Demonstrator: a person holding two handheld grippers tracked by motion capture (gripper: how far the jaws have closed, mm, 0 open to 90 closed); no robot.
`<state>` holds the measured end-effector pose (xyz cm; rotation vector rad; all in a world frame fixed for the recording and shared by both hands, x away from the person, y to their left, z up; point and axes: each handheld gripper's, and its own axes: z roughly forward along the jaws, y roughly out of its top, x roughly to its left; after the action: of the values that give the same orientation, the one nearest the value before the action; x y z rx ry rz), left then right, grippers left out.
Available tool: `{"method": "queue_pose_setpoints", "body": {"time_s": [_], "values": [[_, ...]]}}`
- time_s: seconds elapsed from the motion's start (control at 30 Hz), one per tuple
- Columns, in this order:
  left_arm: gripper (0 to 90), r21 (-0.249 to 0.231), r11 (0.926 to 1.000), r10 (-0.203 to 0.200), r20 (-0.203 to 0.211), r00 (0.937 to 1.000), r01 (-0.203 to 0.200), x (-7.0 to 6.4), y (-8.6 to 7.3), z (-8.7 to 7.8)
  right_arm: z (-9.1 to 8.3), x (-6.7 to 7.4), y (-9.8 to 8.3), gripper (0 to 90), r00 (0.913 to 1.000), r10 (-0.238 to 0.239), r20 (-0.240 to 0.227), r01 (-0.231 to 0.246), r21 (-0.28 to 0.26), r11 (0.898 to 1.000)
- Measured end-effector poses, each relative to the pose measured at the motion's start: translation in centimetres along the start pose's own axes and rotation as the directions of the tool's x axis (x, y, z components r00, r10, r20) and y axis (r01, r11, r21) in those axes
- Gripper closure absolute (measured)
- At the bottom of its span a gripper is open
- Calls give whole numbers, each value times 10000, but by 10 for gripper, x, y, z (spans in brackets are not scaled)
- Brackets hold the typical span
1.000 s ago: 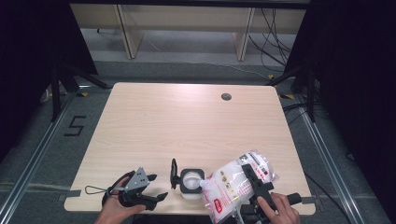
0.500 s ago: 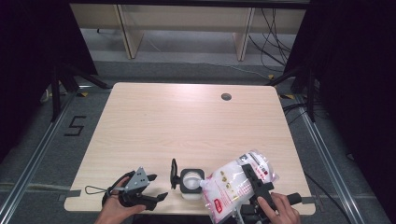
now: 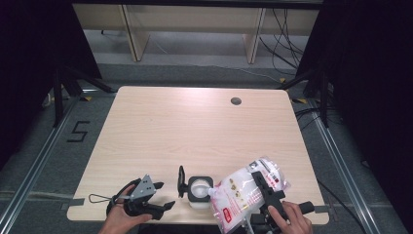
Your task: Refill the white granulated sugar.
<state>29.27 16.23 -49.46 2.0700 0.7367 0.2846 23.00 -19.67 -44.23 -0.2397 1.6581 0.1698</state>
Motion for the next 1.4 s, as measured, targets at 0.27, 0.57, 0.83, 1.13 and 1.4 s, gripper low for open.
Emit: {"method": "queue_pose_setpoints", "body": {"time_s": [0.27, 0.57, 0.83, 1.13, 1.4], "values": [[250, 64, 10000, 65, -17, 10000, -64, 1, 0, 0, 1, -3, 1, 505, 9991, -410, 135, 412, -154, 9990], [250, 114, 9998, 132, -55, 9999, -131, 1, 0, -1, 1, -2, 1, 504, 9995, -295, 64, 295, -67, 9995], [250, 87, 9999, 128, 23, 9999, -128, 1, 1, -1, 0, -1, 1, 505, 9997, -206, 102, 207, -58, 9998], [250, 74, 9999, 154, 30, 9999, -155, 1, 0, -1, 1, -4, 2, 505, 9981, -593, 147, 596, -187, 9980], [249, 112, 9999, 132, -60, 9999, -132, 1, 0, -1, 0, 1, 1, 506, 10000, 68, 49, -68, -1, 10000]]}}
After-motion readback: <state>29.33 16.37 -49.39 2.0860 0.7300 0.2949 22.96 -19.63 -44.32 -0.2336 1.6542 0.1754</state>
